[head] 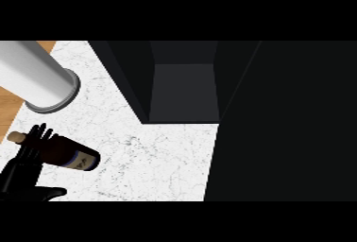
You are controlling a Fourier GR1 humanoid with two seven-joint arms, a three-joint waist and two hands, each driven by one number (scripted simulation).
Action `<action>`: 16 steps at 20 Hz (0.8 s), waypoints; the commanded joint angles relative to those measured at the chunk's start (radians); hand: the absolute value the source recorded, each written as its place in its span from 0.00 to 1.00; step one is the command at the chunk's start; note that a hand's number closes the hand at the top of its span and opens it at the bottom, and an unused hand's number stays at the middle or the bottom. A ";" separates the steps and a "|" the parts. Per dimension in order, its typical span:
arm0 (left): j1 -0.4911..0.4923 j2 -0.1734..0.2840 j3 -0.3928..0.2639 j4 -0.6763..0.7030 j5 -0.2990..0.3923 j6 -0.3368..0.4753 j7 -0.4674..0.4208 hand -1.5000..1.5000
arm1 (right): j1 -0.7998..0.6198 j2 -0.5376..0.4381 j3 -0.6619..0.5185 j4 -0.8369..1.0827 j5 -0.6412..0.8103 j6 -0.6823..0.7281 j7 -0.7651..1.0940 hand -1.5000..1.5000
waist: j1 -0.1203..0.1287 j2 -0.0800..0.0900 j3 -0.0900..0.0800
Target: Pick up the wine, place it into the cabinet and close the cabinet
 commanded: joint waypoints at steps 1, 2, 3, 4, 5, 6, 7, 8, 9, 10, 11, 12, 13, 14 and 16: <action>-0.054 -0.015 -0.008 0.213 -0.071 -0.006 -0.148 0.00 | 0.038 0.008 -0.022 -0.114 -0.078 -0.003 0.046 0.00 | -0.009 0.002 -0.001; -0.035 0.004 0.002 0.188 -0.047 -0.023 -0.120 0.00 | -0.060 -0.031 -0.050 -0.087 -0.085 -0.026 0.143 0.00 | -0.002 -0.001 -0.001; -0.043 0.031 0.025 0.173 0.017 -0.064 -0.061 0.00 | -0.029 -0.025 -0.043 -0.117 -0.083 -0.019 0.124 0.00 | -0.001 -0.001 0.000; -0.064 0.006 -0.008 0.203 -0.035 -0.044 -0.114 0.00 | -0.034 0.002 0.020 -0.120 -0.017 -0.055 0.135 0.00 | -0.002 -0.001 -0.001; -0.106 0.069 0.040 0.279 0.015 -0.093 -0.093 0.00 | 0.007 0.006 0.000 -0.057 -0.060 -0.001 0.038 0.00 | 0.001 0.002 0.000; -0.077 0.011 0.006 0.263 -0.024 -0.061 -0.143 0.00 | -0.047 0.006 0.039 -0.095 -0.003 -0.056 0.126 0.00 | 0.000 -0.001 -0.001; -0.056 -0.004 0.005 0.284 -0.042 -0.053 -0.184 0.00 | 0.015 0.000 -0.013 -0.146 -0.073 -0.031 0.115 0.00 | -0.004 -0.001 0.000; -0.155 0.010 0.008 0.300 -0.003 -0.048 -0.096 0.00 | 0.065 0.010 0.003 -0.117 -0.063 0.001 0.043 0.00 | -0.003 0.001 0.000; -0.132 0.023 0.003 0.347 -0.046 -0.060 -0.181 0.00 | 0.030 -0.004 0.006 -0.145 -0.048 -0.021 0.100 0.00 | -0.004 0.000 0.000; -0.115 0.016 -0.007 0.337 -0.048 -0.070 -0.196 0.00 | 0.033 -0.004 0.005 -0.135 -0.048 -0.017 0.088 0.00 | -0.001 0.000 0.000; -0.175 0.032 -0.004 0.412 -0.074 -0.055 -0.232 0.00 | -0.037 -0.017 -0.023 -0.100 -0.062 -0.039 0.128 0.00 | -0.005 0.001 -0.001; -0.200 0.073 0.006 0.452 -0.062 -0.098 -0.214 0.00 | -0.070 -0.015 -0.056 -0.049 -0.107 -0.030 0.095 0.00 | -0.005 0.002 -0.001; -0.167 0.035 -0.020 0.460 -0.099 -0.082 -0.278 0.00 | 0.054 0.007 -0.007 -0.132 -0.061 -0.017 0.069 0.00 | -0.005 0.002 0.000; -0.193 0.054 -0.005 0.500 -0.092 -0.084 -0.287 0.00 | 0.036 -0.006 -0.010 -0.151 -0.057 -0.020 0.089 0.00 | -0.007 0.001 -0.001; -0.200 0.034 -0.034 0.500 -0.129 -0.049 -0.321 0.00 | 0.014 -0.025 -0.094 -0.073 -0.148 0.014 0.053 0.00 | -0.003 0.002 0.000</action>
